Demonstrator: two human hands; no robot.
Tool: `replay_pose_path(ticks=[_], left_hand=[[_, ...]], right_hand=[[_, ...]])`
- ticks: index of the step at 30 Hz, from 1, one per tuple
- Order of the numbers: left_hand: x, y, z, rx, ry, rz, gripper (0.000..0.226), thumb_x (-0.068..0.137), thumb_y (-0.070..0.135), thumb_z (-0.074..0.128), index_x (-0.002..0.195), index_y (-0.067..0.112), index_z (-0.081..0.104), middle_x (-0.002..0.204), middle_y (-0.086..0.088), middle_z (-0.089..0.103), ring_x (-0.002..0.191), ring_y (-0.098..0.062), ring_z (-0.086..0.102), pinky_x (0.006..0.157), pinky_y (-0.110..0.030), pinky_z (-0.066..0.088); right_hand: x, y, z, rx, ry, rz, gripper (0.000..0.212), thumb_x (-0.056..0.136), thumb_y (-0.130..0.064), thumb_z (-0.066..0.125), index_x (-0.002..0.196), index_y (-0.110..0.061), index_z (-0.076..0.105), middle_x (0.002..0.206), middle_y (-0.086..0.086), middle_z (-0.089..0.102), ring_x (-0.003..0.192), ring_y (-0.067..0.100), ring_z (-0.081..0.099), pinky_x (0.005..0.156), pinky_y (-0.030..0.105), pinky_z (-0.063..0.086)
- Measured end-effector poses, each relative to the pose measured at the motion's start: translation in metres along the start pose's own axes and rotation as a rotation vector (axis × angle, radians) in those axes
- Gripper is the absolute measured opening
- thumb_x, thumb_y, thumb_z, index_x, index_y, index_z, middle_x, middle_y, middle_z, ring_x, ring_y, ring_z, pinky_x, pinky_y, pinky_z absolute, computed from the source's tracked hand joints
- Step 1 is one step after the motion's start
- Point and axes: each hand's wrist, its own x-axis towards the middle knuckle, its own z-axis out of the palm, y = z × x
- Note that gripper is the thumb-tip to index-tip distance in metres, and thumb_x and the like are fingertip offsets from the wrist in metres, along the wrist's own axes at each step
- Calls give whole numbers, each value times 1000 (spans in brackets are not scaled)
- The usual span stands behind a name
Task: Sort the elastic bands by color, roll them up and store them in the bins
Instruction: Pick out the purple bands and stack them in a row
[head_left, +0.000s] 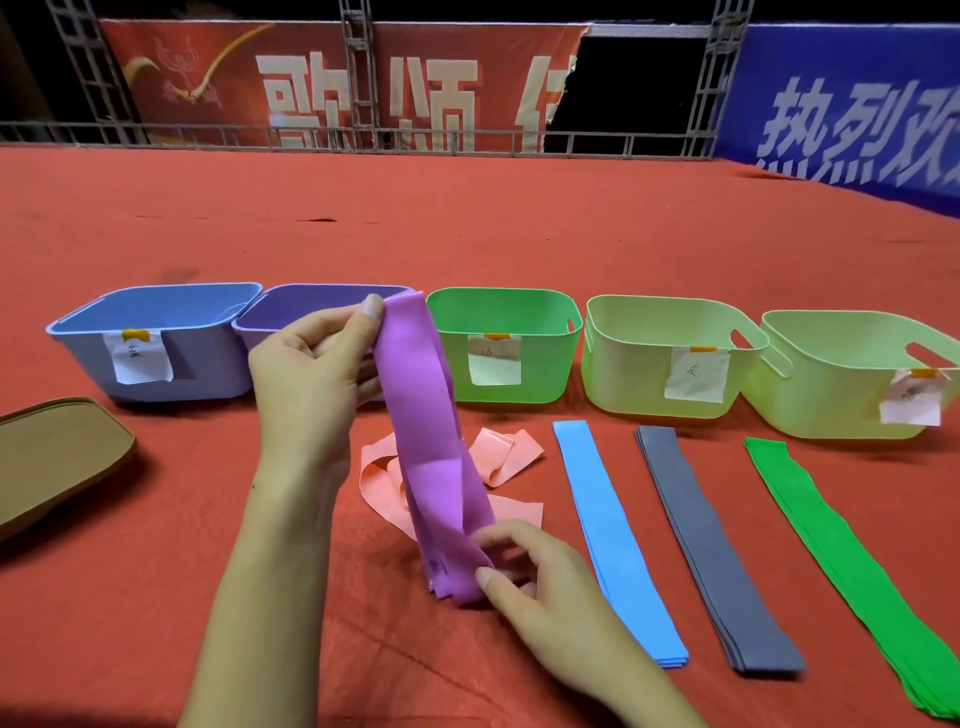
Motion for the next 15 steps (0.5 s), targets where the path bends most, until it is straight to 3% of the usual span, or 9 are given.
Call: replay_pose_path(ticks=[4, 8, 10, 15], left_hand=[[3, -2, -4, 10, 20, 4, 23, 97, 28, 79, 99, 5, 80, 79, -5, 78, 69, -18, 70, 58, -27, 56], [6, -1, -9, 7, 32, 9, 23, 97, 28, 78, 98, 6, 80, 79, -6, 77, 66, -18, 69, 55, -28, 54], [6, -1, -10, 9, 34, 9, 22, 97, 29, 78, 98, 7, 80, 79, -6, 77, 67, -18, 69, 56, -28, 55], [4, 0, -7, 8, 28, 15, 25, 97, 28, 79, 101, 3, 79, 79, -6, 78, 67, -18, 69, 56, -27, 56]], right_hand=[[2, 0, 4, 284, 48, 98, 32, 94, -5, 72, 117, -27, 71, 97, 0, 75, 71, 8, 59, 75, 23, 54], [3, 3, 3, 240, 41, 83, 28, 94, -10, 74, 115, -27, 71, 93, -3, 79, 79, 4, 67, 77, 28, 55], [3, 6, 3, 227, 63, 95, 27, 92, -8, 74, 111, -27, 74, 94, -5, 78, 80, 3, 69, 76, 24, 55], [4, 18, 11, 142, 95, 111, 24, 89, -18, 74, 108, -33, 73, 97, -5, 75, 71, 3, 61, 76, 24, 57]])
